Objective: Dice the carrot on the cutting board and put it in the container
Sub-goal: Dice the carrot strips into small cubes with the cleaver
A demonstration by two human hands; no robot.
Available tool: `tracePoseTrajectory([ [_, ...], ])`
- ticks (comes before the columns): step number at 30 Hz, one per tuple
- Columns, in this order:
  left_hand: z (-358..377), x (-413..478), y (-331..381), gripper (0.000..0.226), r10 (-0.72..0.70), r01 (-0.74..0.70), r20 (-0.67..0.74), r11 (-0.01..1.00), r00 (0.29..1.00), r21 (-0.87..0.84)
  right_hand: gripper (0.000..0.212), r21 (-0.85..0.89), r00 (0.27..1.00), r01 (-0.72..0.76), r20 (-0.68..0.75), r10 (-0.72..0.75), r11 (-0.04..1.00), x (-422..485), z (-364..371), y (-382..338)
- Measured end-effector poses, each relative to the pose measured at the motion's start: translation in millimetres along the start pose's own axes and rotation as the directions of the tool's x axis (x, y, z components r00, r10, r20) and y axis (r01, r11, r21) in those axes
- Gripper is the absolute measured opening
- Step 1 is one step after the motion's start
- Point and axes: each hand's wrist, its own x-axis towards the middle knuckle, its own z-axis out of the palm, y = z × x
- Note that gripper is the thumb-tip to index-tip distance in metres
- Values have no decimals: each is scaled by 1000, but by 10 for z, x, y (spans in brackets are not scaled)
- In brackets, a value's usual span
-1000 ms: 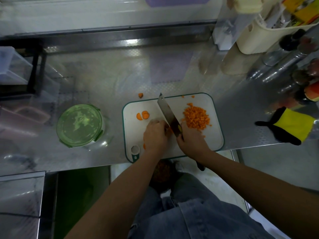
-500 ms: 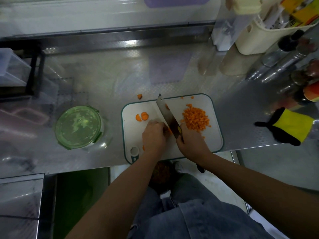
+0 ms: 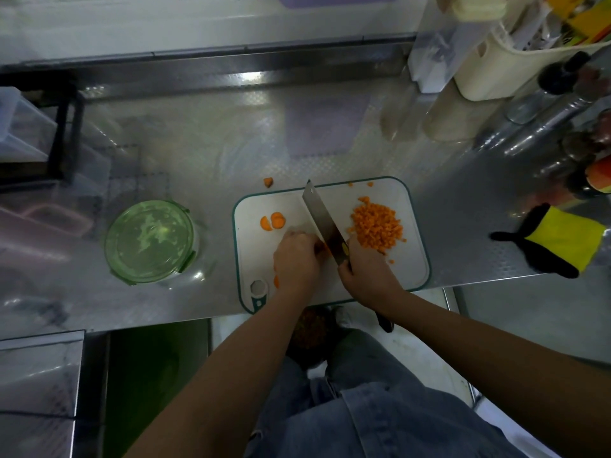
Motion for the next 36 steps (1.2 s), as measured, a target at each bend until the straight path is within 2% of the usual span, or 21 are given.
tracePoseTrajectory([
  [4, 12, 1, -19, 15, 7, -7, -7, 1000, 1000, 5, 8, 20, 1000, -10, -9, 11, 1000, 23, 51, -27],
  [9, 2, 19, -15, 20, 11, -11, 10, 1000, 1000, 24, 13, 17, 999, -30, -34, 31, 999, 10, 136, -4],
  [14, -20, 14, -5, 19, 27, -28, 29, 999, 999, 34, 30, 3, 994, -45, -99, 45, 999, 42, 33, 85],
  [19, -57, 4, 12, 21, -11, 10, 29, 1000, 1000, 16, 10, 38, 986, -70, -146, 75, 997, 52, -115, 168],
  [23, -91, -21, -2, 19, 14, -15, 23, 999, 1000, 49, 28, 37, 985, -24, -171, 30, 999, -13, -132, 146],
  [27, -150, -77, -53, 18, 17, -16, -17, 998, 1000, 68, 39, 32, 990, 51, -130, -47, 998, -90, -29, 64],
  [31, -163, -118, -125, 18, 31, -30, -9, 995, 999, 100, 32, 32, 990, 71, -123, -67, 997, -125, 84, 20],
  [36, -136, -129, -131, 18, 65, -62, -31, 994, 997, 91, 37, 31, 990, 16, -142, -12, 999, -103, 80, 47],
])
